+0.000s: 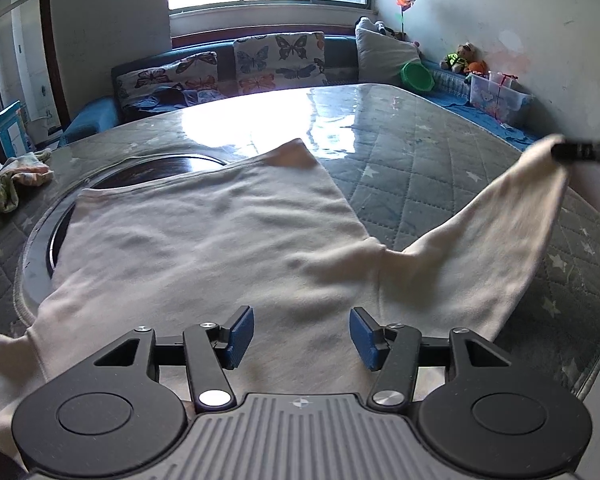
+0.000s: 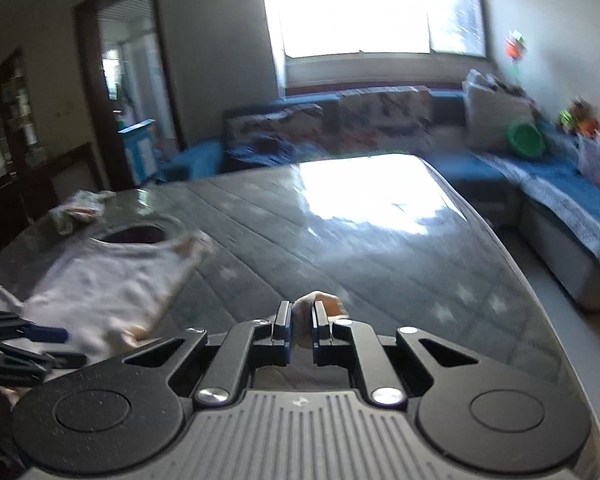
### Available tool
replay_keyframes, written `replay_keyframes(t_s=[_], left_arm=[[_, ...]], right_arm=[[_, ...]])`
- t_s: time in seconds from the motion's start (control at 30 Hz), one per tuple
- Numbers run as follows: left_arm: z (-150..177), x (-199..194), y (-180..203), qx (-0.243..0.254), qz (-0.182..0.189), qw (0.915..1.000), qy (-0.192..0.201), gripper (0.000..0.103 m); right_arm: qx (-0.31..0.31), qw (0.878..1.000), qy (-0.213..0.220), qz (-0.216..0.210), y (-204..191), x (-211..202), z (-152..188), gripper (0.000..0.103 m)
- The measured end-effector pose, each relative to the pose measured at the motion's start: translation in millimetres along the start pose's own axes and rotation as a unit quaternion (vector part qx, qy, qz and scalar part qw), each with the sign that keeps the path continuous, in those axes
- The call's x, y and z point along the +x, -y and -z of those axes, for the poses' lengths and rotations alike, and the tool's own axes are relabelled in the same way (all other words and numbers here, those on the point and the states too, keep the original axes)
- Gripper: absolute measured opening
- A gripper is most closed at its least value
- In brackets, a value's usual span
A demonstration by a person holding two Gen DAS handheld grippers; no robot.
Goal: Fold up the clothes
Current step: 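Grasp the other sleeve cuff with the right gripper and fold it across the body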
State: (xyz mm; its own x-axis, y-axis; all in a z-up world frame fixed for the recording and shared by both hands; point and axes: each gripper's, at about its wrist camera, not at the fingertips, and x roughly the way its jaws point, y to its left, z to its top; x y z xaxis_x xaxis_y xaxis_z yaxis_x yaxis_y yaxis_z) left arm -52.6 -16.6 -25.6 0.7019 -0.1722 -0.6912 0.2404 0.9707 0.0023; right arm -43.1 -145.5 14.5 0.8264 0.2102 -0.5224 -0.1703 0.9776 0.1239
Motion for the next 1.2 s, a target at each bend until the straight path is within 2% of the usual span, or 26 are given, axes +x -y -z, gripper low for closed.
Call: replay_keyframes(t_s=[0.23,0.43,0.57,0.77,0.93,1.07,1.2], left_arm=[[11,-12,-23,-0.019,-0.011,0.9998,0.003,0.058],[23,-30,-54,-0.056,-0.034,0.9978,0.012,0.06],[33,-43,-76,-0.08,-0.053,0.9952,0.016,0.06],[47,-54,-100,-0.11,-0.077,0.9908,0.016,0.061],[53,-56,-112,-0.125,-0.087,0.9883,0.014,0.061],[54,-56,-116,-0.13,-0.09,0.9874,0.014,0.061],[56,-56,-118,-0.132,-0.092,0.9869,0.013,0.061]], right_arm=[[-0.073,0.995,0.028,-0.066,-61,-4,-42,0.008],[-0.143,0.979,0.041,-0.141,-134,7,-74,0.008],[-0.175,0.966,0.036,-0.187,-182,24,-83,0.008],[-0.215,0.948,0.003,-0.234,-243,58,-73,0.008],[-0.225,0.937,-0.028,-0.265,-274,80,-57,0.008],[-0.228,0.929,-0.046,-0.286,-285,90,-47,0.009],[-0.227,0.927,-0.051,-0.294,-282,91,-44,0.014]])
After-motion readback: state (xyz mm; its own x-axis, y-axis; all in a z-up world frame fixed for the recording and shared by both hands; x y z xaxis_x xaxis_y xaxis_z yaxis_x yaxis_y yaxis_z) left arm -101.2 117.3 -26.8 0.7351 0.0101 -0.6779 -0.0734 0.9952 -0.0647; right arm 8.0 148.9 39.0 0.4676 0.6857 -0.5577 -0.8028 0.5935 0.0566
